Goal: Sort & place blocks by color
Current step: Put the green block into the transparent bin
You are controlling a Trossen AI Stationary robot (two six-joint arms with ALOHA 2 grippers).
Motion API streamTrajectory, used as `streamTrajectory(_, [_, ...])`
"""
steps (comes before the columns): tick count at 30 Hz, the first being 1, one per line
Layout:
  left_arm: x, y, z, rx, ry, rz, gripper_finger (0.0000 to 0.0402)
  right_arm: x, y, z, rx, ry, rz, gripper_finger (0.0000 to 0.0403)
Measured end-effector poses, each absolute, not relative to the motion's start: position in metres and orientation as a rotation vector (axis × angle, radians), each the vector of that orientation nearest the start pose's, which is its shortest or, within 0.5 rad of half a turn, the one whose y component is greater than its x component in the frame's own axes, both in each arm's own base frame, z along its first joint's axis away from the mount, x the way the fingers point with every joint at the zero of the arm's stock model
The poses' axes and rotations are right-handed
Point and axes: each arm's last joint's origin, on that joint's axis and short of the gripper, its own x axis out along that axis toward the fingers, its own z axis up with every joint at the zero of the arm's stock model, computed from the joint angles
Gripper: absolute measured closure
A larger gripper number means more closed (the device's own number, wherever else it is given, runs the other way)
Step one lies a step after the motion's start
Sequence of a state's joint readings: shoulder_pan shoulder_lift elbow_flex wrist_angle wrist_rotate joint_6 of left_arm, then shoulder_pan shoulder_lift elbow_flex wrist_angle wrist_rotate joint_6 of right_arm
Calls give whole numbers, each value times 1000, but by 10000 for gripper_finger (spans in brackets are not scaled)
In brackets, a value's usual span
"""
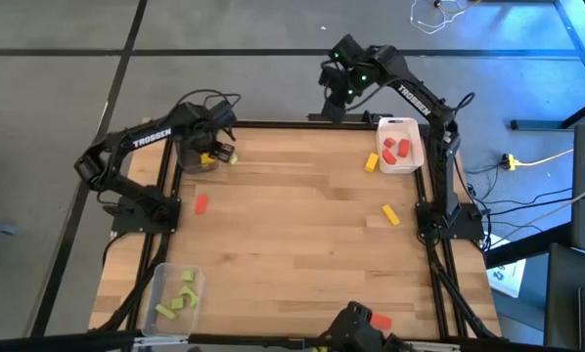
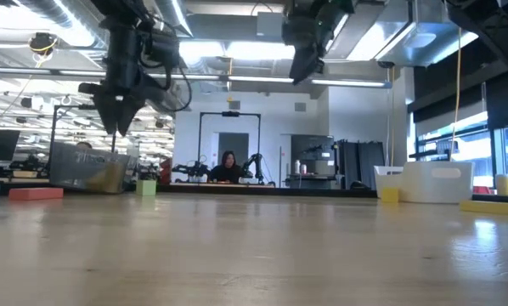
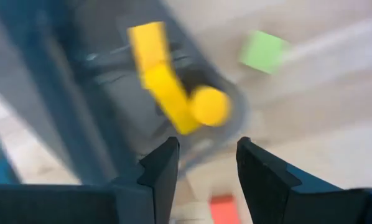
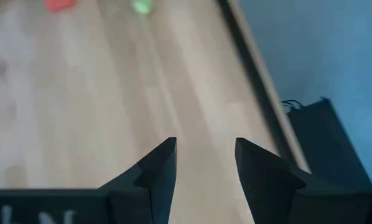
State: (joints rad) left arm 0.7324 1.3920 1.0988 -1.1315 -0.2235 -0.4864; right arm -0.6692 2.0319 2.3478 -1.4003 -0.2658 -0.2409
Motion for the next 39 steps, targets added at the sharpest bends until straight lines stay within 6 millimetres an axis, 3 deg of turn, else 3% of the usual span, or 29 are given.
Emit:
streamTrajectory(4, [181,160,257,-700,1210,993,251,322,-227,387,248,1035,-183,240])
streamTrajectory(8, [195,162,256,-535,1204,853,251,328,-217,387,211,1042,-143,240])
streamTrajectory(13, [213,172,240,-612,1144,784,250,335,-210,388,203,1024,-132,240])
streamTrajectory(20, [233,188,206,-558,1205,806,250,339,-205,388,196,1014,-124,240])
streamTrajectory(27, [239,197,179,-484,1314,871,250,339,-205,388,197,1014,-124,240])
streamTrajectory(39, [238,199,173,-422,1364,902,250,340,-206,389,198,1008,-128,240])
